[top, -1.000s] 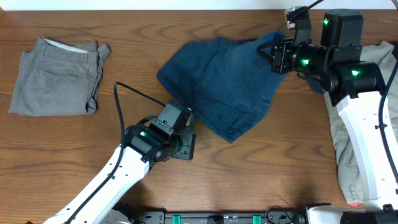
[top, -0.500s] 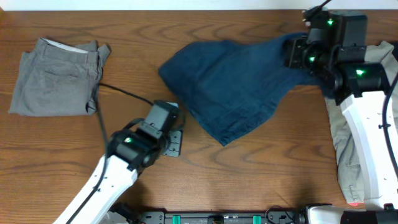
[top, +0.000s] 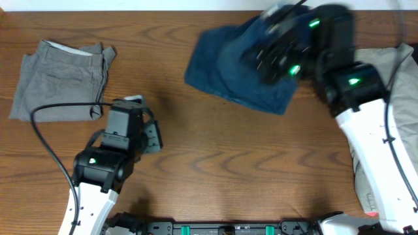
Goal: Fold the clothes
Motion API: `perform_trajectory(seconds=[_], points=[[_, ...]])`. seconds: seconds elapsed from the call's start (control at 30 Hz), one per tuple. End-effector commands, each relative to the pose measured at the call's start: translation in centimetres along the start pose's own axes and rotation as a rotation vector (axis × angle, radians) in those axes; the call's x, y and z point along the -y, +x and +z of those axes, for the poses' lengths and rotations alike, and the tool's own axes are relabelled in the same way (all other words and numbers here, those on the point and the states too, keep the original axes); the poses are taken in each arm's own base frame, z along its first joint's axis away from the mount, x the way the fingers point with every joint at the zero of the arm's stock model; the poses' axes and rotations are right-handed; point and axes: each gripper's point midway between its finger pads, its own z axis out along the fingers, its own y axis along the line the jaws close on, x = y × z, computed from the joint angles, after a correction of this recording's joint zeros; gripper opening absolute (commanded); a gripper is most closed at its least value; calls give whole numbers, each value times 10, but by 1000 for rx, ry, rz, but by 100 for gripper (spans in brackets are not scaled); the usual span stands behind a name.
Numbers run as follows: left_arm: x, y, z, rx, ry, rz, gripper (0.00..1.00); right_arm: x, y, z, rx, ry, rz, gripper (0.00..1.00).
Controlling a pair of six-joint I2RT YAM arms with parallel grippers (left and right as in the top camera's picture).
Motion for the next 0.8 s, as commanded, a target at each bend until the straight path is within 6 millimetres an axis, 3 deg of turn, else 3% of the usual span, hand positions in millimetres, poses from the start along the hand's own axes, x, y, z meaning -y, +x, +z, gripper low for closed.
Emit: perform_trajectory(seconds=[0.0, 0.07, 0.13, 0.23, 0.37, 0.47, 0.67, 0.77], points=[[-11, -12, -4, 43, -28, -38, 55, -42, 38, 7, -149, -144, -169, 14], [-13, -16, -4, 58, -29, -48, 55, -37, 84, 9, -338, -101, -182, 27], [-12, -20, -4, 74, -25, -51, 55, -17, 120, 3, -513, 21, -166, 32], [-11, -25, -4, 92, -18, -52, 55, 26, 148, -14, -679, 276, -117, 34], [-9, -27, -2, 94, -11, -55, 55, 82, 135, -39, -634, 676, -6, 45], [-1, -23, 5, 55, 31, -52, 55, 111, 119, -54, -523, 861, 102, 61], [34, -11, 28, -79, 203, -49, 55, 120, 108, -45, -422, 793, 218, 61], [57, -2, 45, -157, 296, -32, 55, 131, 110, -54, -391, 840, 315, 64]])
